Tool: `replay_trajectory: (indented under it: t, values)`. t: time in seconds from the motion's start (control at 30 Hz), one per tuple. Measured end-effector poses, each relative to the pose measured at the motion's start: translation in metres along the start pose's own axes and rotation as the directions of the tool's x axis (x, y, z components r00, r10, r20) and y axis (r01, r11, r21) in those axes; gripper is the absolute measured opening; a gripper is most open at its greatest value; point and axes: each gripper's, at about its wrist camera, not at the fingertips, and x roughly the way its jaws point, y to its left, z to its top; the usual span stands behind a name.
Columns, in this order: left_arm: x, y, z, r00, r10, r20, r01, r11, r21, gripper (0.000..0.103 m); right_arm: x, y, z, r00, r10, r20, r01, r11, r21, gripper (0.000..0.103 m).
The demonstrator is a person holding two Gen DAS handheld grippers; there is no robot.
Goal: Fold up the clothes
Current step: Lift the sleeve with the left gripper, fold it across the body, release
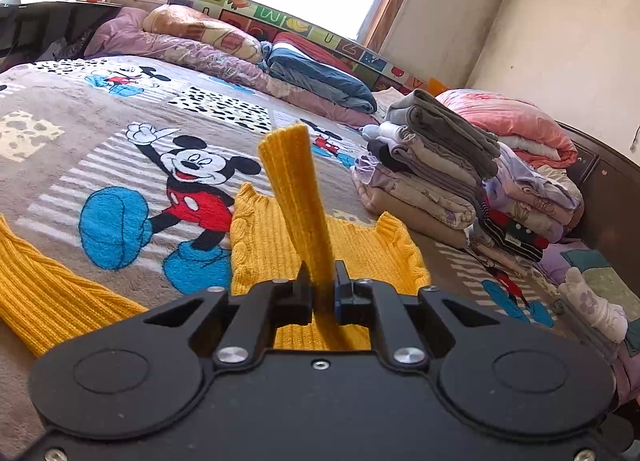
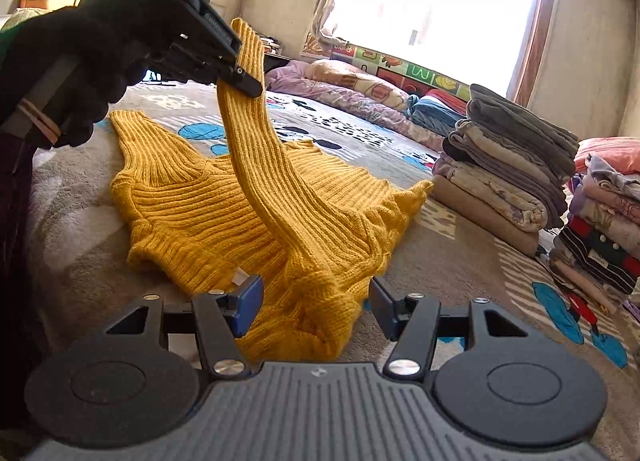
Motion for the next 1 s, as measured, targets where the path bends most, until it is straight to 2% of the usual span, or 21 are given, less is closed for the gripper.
replay_trajectory:
  t: [0.13,0.4,0.47,0.6,0.77,0.9,0.97,1.0]
  values:
    - [-0.005,0.008,0.004,1.000,-0.015,0.009,0.015,1.000,-0.021,0.008,0.003,0.003,0.002,0.999,0.032,0.026,-0.032,0.999,-0.006,0.061]
    - [-0.011,0.014,0.002,1.000,-0.006,0.024,0.008,0.999,-0.052,0.008,0.020,0.013,-0.002,0.989,0.136,-0.057,-0.138,0.990,-0.028,0.065]
    - [-0.004,0.016,-0.005,0.998,0.047,-0.032,-0.048,0.998,-0.034,0.008,0.021,0.015,-0.002,0.985,0.154,-0.079,-0.157,0.987,-0.038,0.067]
    - [0.016,0.023,-0.017,0.981,0.143,-0.128,-0.144,0.990,0.003,0.008,0.016,0.010,0.003,0.987,0.157,-0.041,-0.158,0.987,-0.017,0.065]
    - [0.021,0.024,-0.021,0.973,0.177,-0.146,-0.175,0.984,0.025,0.008,0.022,0.007,0.009,0.992,0.128,0.021,-0.128,0.992,-0.011,0.066]
    - [0.020,0.031,-0.022,0.959,0.233,-0.163,-0.234,0.972,0.011,0.019,0.040,-0.003,0.014,0.989,0.144,0.025,-0.145,0.988,0.049,0.068]
    - [0.014,0.034,-0.018,0.947,0.291,-0.135,-0.294,0.956,-0.001,0.034,0.053,-0.008,0.014,0.984,0.178,-0.008,-0.177,0.980,0.092,0.070]
    - [0.011,0.036,-0.015,0.940,0.320,-0.121,-0.324,0.946,-0.008,0.047,0.057,-0.010,0.013,0.979,0.204,-0.026,-0.199,0.973,0.114,0.072]
